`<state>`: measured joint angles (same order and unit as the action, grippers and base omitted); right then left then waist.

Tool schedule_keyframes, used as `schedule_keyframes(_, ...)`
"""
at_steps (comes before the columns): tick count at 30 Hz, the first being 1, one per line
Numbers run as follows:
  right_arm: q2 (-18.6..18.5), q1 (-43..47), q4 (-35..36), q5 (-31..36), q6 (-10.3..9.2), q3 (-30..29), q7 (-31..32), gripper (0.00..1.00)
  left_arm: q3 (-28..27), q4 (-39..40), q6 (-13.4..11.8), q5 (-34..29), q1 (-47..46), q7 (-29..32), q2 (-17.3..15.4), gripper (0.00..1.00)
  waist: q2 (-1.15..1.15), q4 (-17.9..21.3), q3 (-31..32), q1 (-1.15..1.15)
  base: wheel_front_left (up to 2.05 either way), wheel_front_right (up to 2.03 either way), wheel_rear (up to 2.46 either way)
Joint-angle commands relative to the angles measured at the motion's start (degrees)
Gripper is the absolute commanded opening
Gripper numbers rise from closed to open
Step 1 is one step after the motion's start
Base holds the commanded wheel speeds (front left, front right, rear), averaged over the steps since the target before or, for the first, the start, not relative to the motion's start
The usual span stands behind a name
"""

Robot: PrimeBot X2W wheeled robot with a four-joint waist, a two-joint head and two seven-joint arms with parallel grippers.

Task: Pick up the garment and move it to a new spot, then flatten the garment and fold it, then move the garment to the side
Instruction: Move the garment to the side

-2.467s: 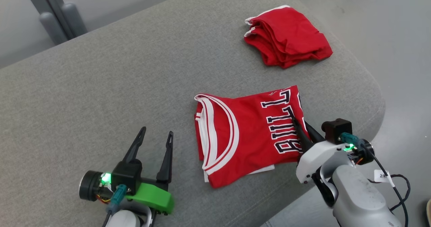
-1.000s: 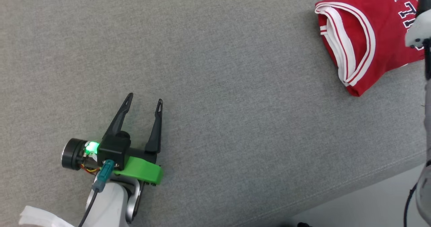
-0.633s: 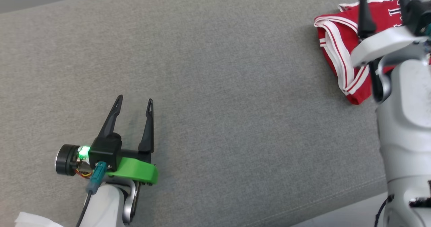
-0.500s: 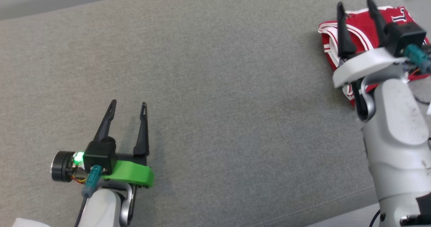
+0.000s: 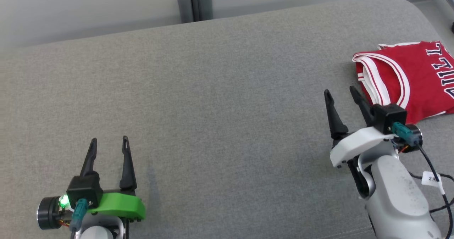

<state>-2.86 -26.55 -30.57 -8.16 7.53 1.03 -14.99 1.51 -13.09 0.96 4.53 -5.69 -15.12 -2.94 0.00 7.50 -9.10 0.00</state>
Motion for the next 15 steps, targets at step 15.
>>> schedule_keyframes(15, -0.2, 11.3, 1.1, -1.7, -0.1, 2.1, -0.2, 1.0, -0.9, -0.5, -0.6, 2.7, 8.3, 0.0, -0.1, 1.0, 0.0, -2.4, 7.6, 0.0, 0.0, 0.0, 0.0)
